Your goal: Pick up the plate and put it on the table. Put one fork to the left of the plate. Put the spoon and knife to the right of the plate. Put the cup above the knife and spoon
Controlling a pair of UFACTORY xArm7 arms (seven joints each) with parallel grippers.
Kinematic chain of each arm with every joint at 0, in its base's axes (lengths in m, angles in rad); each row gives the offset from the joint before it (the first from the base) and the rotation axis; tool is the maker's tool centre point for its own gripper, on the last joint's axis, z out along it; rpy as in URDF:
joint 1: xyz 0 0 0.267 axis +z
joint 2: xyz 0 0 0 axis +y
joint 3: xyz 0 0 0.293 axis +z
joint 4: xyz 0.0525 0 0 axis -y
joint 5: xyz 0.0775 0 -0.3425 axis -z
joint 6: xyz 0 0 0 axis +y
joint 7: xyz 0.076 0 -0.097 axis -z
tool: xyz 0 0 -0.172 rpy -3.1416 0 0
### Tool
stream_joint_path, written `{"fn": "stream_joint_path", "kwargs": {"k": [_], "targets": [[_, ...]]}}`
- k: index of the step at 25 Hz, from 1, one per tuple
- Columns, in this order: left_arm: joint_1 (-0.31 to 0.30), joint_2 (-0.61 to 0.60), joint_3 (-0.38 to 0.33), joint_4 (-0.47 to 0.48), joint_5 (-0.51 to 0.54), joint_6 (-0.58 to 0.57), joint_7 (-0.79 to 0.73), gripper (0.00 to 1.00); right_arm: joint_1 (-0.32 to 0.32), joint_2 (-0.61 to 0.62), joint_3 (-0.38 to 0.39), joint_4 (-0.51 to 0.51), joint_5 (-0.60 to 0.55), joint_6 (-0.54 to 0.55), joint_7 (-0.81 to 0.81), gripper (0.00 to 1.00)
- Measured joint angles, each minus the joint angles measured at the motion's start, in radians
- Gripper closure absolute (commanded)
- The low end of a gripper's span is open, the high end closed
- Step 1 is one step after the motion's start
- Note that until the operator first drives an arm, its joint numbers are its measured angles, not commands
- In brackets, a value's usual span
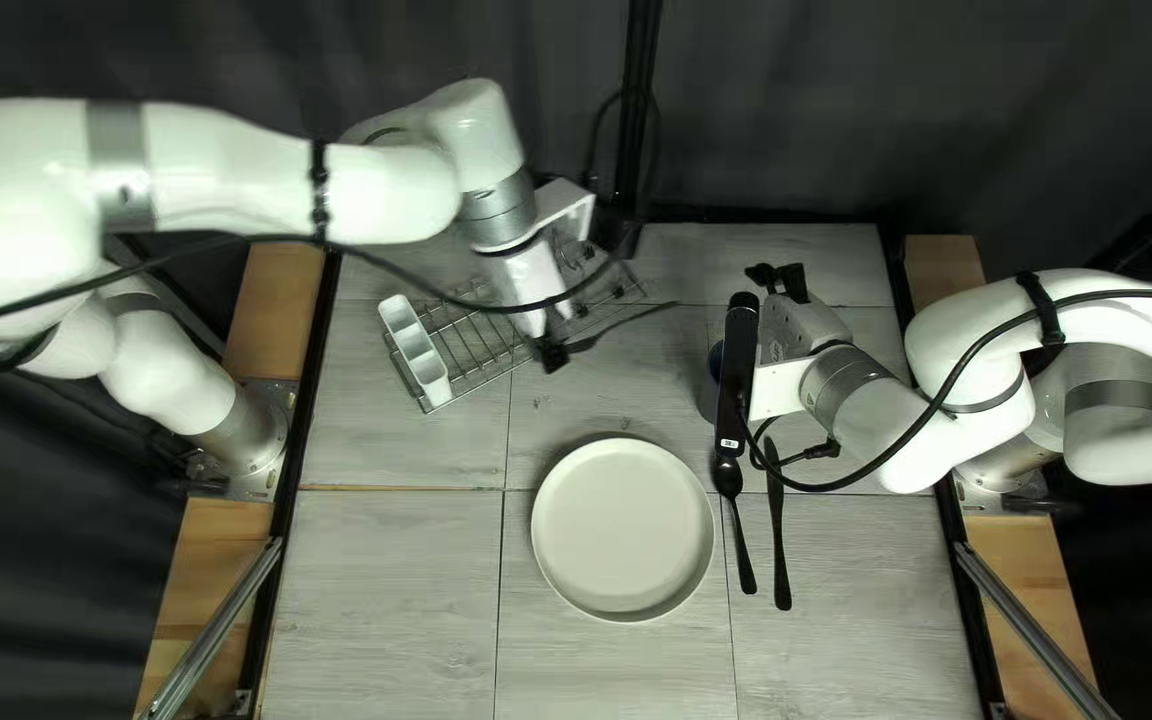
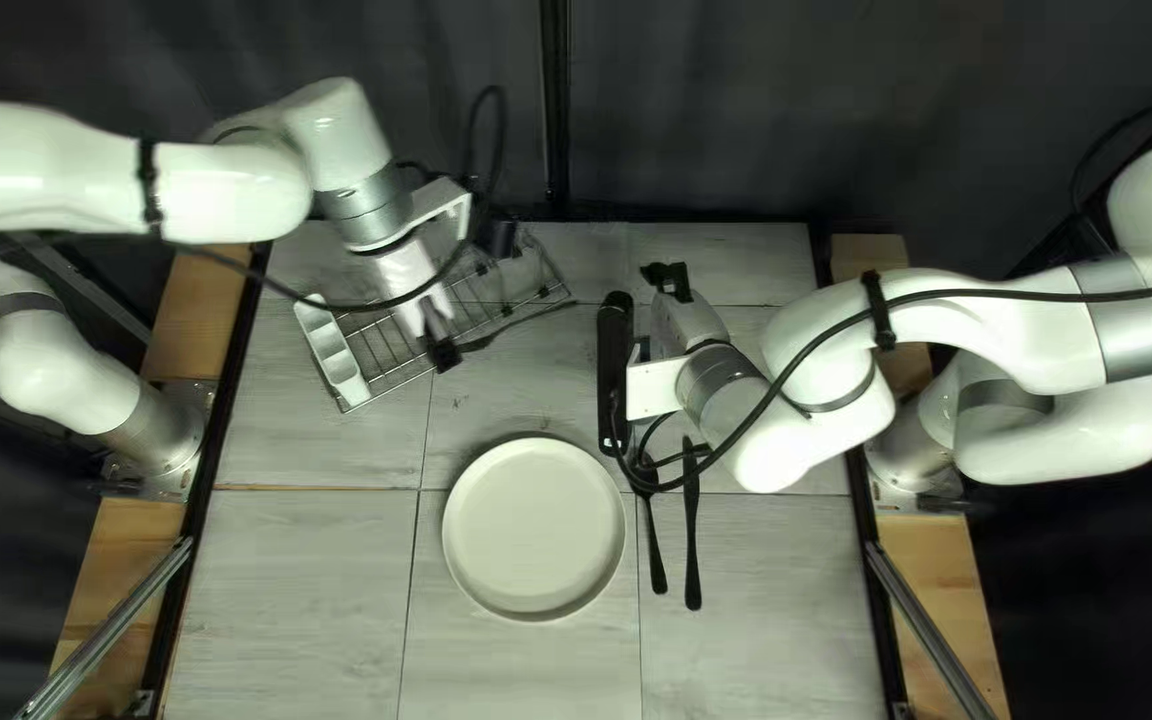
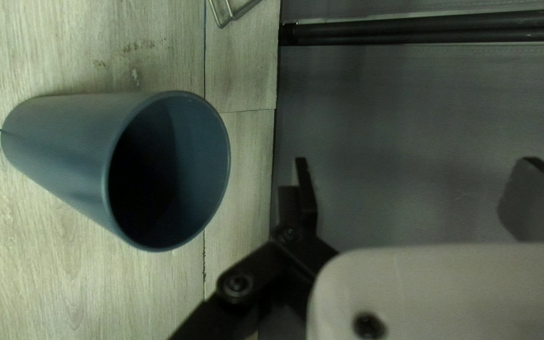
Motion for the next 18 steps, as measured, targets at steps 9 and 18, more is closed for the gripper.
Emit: {"fn": "stream_joint_path", "kwargs": {"k": [9,18], "targets": [[-0.022,-0.041,0.002,0.027,0.07,0.112,0.035,1.0,0.0,0.0,0.0,0.0,0.0,0.0,0.0,0.0],[-0.047,-0.018,-0.012,0.106,0.141,0.23,0.061,1.0,0.0,0.0,0.0,0.0,0.0,0.0,0.0,0.0]]}}
